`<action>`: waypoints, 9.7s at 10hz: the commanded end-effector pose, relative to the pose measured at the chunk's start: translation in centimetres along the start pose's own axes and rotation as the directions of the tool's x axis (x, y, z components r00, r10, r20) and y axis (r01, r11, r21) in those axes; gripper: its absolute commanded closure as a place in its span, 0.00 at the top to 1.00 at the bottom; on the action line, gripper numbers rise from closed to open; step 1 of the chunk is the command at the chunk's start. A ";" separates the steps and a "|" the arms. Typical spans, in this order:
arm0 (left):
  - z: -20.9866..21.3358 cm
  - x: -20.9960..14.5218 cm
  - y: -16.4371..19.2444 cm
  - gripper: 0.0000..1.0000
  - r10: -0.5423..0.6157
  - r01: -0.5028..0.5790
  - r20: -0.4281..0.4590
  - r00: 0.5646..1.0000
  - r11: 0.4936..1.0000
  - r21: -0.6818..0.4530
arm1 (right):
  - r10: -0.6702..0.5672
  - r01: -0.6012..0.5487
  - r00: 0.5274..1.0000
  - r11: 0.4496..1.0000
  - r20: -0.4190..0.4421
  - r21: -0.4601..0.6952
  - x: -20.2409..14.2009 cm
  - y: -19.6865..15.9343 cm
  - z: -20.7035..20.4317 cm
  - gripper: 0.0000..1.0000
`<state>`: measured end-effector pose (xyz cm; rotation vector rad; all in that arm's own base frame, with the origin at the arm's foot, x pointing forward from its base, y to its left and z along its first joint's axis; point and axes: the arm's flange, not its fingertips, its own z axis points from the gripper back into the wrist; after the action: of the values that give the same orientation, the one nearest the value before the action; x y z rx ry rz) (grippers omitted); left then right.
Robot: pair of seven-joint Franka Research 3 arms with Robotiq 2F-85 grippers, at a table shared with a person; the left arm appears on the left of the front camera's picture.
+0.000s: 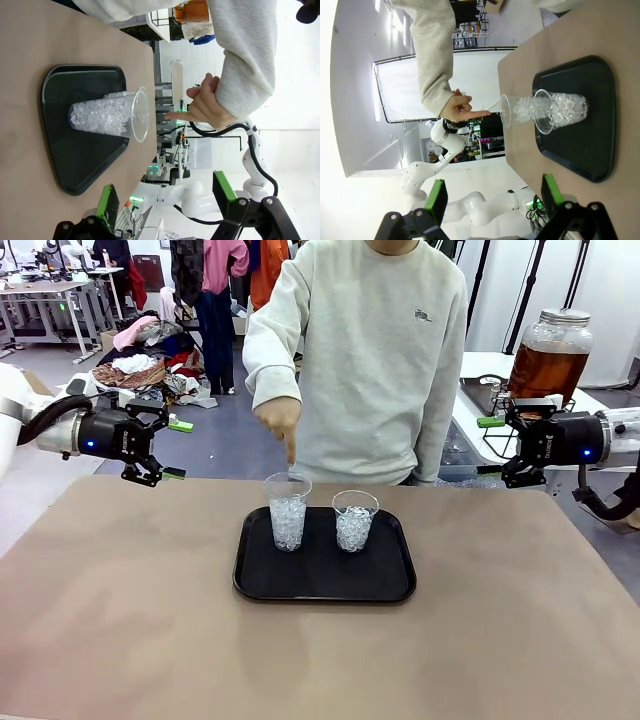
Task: Pour the drink into the iced cup.
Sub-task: Pick up the iced cup indicated by the human and present it to them.
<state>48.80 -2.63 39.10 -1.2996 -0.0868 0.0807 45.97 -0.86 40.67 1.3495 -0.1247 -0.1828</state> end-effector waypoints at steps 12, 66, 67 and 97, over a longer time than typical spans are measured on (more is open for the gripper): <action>0.9 -1.0 -1.1 1.00 -0.588 0.583 -0.009 0.809 0.801 0.139 | 0.000 0.000 1.000 1.000 0.001 0.004 0.0 0.0 0.0 1.00; -15.0 3.7 9.5 1.00 -0.998 0.996 -0.007 -0.070 -0.070 -0.056 | 0.000 0.000 1.000 1.000 0.001 0.004 0.0 0.0 0.0 1.00; -15.4 3.9 9.7 1.00 -0.998 0.996 0.002 -0.068 -0.068 -0.063 | 0.000 0.000 1.000 1.000 0.001 0.004 0.0 0.0 0.0 1.00; -23.0 4.1 10.4 1.00 -0.993 0.989 0.114 0.005 -0.012 -0.149 | 0.000 0.000 1.000 1.000 0.001 0.004 0.0 0.0 0.0 1.00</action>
<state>54.75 -20.82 23.16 -1.1164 -1.0473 -1.3301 45.96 -0.90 40.64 1.3494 -0.1247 -0.1841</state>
